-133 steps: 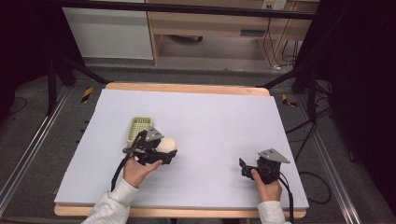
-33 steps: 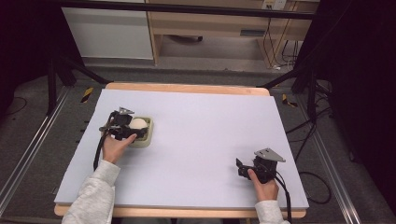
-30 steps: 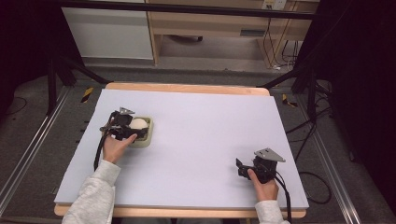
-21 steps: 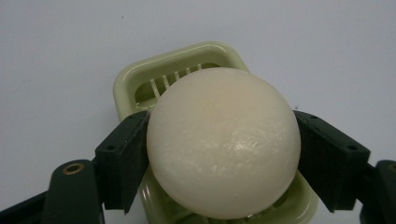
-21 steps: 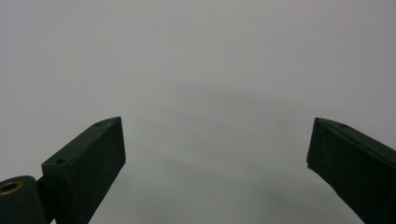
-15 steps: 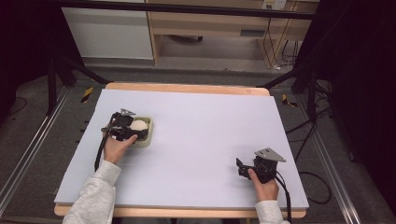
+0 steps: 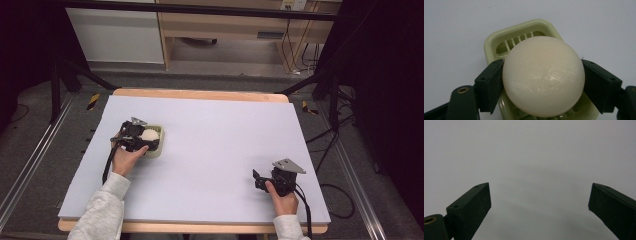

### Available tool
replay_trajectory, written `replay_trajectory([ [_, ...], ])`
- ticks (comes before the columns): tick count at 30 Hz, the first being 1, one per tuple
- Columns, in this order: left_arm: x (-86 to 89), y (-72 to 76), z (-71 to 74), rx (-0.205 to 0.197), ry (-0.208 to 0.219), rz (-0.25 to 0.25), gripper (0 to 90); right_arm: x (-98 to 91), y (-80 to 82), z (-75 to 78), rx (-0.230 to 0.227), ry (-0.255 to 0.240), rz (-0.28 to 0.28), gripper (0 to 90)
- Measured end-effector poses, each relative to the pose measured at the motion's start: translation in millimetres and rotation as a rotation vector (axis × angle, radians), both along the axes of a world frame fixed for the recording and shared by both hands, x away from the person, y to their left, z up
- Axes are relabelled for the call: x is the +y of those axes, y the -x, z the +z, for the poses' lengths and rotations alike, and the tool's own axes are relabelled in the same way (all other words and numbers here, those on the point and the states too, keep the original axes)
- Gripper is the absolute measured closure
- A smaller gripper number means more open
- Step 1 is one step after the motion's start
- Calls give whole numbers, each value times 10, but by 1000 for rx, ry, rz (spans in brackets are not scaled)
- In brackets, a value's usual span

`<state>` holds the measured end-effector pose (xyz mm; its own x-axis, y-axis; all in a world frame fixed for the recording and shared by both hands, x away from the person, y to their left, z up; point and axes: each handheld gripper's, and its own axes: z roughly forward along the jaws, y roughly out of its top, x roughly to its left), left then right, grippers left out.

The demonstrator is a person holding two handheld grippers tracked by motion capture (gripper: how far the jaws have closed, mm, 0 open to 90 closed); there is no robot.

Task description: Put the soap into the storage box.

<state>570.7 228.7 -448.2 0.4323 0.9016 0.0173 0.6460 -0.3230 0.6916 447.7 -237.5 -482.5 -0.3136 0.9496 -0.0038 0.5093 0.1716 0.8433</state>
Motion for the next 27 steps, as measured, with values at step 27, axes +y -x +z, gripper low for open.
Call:
replay_trajectory([
  [27,9,239,247,-64,126,-11,162,9,4,3,7,-6,-6,48],
])
